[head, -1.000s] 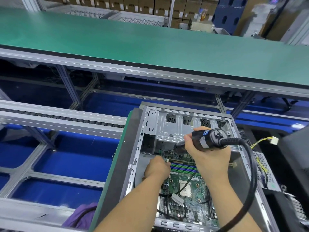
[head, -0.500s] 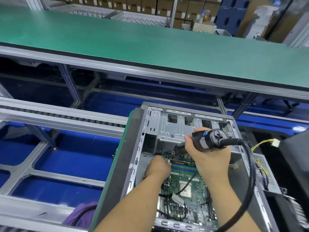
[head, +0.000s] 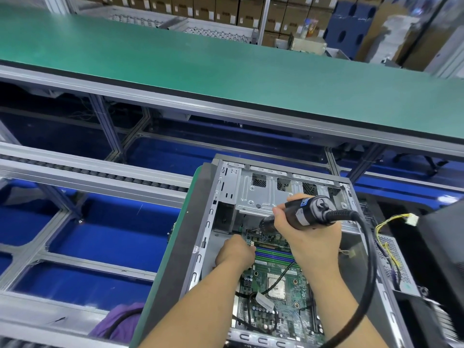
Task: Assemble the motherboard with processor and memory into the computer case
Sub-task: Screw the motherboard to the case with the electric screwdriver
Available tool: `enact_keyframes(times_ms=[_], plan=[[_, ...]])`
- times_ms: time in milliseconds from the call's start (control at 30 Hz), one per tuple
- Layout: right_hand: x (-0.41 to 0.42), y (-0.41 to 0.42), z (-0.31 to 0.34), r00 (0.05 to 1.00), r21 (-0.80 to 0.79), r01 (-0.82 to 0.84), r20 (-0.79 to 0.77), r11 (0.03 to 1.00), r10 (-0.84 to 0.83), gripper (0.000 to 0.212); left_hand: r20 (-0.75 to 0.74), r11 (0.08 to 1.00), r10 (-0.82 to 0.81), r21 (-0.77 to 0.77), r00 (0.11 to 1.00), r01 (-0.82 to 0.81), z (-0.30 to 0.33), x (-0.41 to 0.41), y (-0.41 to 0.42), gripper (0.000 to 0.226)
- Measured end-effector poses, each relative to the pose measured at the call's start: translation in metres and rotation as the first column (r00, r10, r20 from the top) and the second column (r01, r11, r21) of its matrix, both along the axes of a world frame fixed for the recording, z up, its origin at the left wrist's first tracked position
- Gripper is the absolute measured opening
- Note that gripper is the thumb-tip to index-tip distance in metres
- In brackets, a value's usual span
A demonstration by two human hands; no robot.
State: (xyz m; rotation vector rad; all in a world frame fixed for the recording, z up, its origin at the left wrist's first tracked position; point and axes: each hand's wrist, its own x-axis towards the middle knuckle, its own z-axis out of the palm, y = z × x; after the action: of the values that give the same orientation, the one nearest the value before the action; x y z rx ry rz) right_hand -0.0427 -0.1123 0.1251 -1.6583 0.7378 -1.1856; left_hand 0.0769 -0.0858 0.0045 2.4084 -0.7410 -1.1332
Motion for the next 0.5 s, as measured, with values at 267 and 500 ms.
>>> enact_keyframes(times_ms=[267,500], plan=[[0.0026,0.0001,-0.0008,1.000,-0.004,-0.009,-0.018,1.000,0.009,0.017,-0.015,1.000,0.000,0.010,1.000,0.000,-0.0021,0.0007,-0.0011,0.050],[0.0009,-0.0029,-0.0006,1.000,0.038,-0.022,-0.014,0.999,0.022,0.017,-0.020,1.000,0.015,0.009,1.000,-0.015,-0.0051,0.0009,-0.0018,0.052]])
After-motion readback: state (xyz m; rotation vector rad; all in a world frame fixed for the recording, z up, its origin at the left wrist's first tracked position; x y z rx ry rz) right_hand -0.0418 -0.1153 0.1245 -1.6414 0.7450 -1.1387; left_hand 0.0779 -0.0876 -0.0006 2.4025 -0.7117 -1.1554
